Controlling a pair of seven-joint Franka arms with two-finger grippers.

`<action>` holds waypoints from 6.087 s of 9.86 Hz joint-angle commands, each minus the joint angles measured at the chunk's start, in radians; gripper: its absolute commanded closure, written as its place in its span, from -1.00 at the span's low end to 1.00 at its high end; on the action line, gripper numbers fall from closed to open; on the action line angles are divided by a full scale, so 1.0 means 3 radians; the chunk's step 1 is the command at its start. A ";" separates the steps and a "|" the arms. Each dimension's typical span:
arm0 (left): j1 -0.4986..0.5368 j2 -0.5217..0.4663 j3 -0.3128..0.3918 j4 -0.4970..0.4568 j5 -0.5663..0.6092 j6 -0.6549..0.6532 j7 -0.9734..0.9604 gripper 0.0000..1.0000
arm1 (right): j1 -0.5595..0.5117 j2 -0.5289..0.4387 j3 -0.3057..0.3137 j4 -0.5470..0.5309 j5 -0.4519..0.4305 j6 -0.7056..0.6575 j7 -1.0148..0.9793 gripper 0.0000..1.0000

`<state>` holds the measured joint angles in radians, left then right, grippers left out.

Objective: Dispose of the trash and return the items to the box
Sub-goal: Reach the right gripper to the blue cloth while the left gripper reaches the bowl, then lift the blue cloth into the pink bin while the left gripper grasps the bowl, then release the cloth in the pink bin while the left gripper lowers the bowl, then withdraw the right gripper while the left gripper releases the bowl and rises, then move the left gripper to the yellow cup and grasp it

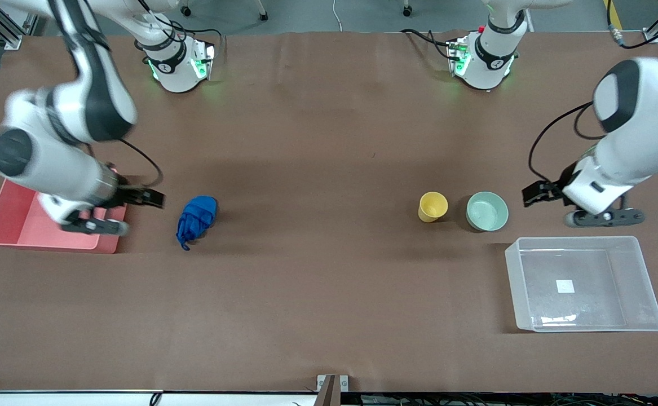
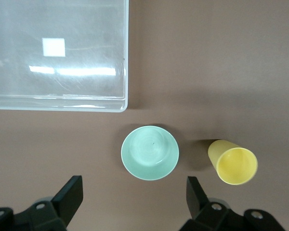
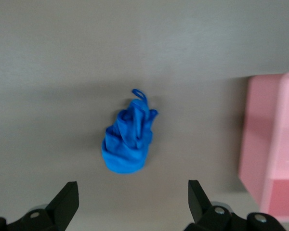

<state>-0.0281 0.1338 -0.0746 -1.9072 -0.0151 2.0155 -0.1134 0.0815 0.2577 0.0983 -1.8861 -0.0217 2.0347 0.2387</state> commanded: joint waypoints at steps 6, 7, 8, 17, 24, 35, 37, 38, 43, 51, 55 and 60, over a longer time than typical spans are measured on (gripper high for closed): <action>0.0247 0.0499 -0.0027 -0.1062 -0.0011 0.1452 0.0409 -0.90 | 0.0076 0.0536 0.0000 -0.0872 -0.0429 0.1730 0.0094 -1.00; 0.0242 0.0581 -0.0032 -0.1062 -0.0011 0.1488 0.0414 -0.90 | 0.0076 0.0577 0.0000 -0.0907 -0.0429 0.1751 0.0094 -1.00; 0.0227 0.0658 -0.0032 -0.1067 -0.0011 0.1595 0.0414 -0.90 | 0.0076 0.0578 0.0000 -0.0918 -0.0434 0.1767 0.0089 -0.89; 0.0211 0.0965 -0.0109 -0.1037 -0.0016 0.1989 0.0409 0.85 | -0.0031 0.0150 0.0249 -0.0510 -0.0398 0.0764 0.0396 0.99; 0.0237 0.0588 -0.0140 -0.0732 -0.0011 0.1430 0.0465 0.86 | -0.0220 -0.0665 -0.0965 -0.0417 -0.0326 -0.0089 -0.1539 0.99; 0.0625 0.1797 -0.0084 0.1917 -0.0011 0.0532 0.1220 1.00 | -0.0364 0.0173 -0.1570 -0.1332 -0.0337 0.2145 -0.2273 -0.58; 0.0783 0.2048 -0.0028 0.2001 -0.0011 0.0573 0.1537 0.99 | -0.0287 0.0139 -0.1560 -0.1317 -0.0332 0.2125 -0.2233 -1.00; 0.0890 0.2080 -0.0027 0.1965 -0.0001 0.0578 0.1579 0.98 | -0.0277 -0.0054 -0.1550 -0.1306 -0.0332 0.1958 -0.2232 -1.00; 0.0871 0.2208 -0.0022 0.1547 0.0065 0.0925 0.1549 0.81 | -0.0593 -0.0547 -0.0912 -0.0113 0.0091 -0.0284 -0.1846 -1.00; 0.0779 0.1218 -0.0088 0.1500 0.0403 0.0044 0.1442 -0.65 | -0.0716 -0.0869 -0.0251 0.1433 0.0058 -0.2051 -0.0586 -1.00; 0.0733 0.0292 -0.0548 0.0510 0.0368 -0.0138 0.0860 -0.88 | -0.0722 -0.0894 -0.0256 0.1333 0.0057 -0.2063 -0.0606 -1.00; 0.0743 0.0014 -0.1253 -0.0590 0.0327 0.0561 0.0058 -0.88 | -0.0722 -0.0890 -0.0256 0.1358 0.0062 -0.2002 -0.0872 -1.00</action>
<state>0.1826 0.1557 -0.4165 -1.9739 0.0867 2.1004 -0.0504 -0.1199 0.0054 0.0090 -1.4678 -0.0022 1.4225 -0.0030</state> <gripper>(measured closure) 0.057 0.000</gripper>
